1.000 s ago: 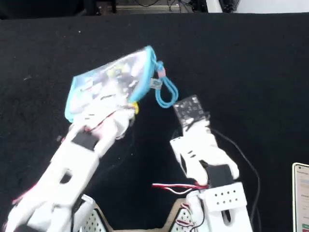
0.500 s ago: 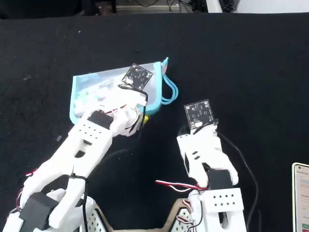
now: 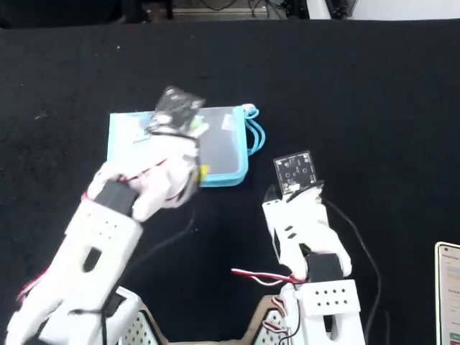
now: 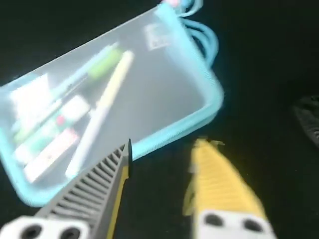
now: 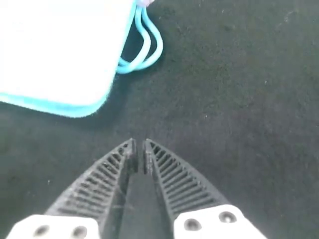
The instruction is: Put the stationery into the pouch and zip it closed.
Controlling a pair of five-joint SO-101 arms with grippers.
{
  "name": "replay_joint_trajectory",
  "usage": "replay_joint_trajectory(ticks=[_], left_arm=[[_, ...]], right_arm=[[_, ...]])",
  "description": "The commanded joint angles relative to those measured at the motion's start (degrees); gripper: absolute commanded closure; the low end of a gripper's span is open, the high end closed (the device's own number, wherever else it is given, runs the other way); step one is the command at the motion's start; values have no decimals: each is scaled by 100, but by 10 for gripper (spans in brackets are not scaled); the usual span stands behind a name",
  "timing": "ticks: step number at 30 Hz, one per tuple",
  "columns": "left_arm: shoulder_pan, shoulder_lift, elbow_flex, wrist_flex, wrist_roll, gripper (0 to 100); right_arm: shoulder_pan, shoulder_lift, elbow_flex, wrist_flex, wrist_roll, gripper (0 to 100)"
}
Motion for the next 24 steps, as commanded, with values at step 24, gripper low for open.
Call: replay_joint_trajectory(ticks=[24], left_arm=[[-1736, -6233, 4084, 1451, -378, 967]], right_arm=[[-105, -92, -171, 1248, -237, 977]])
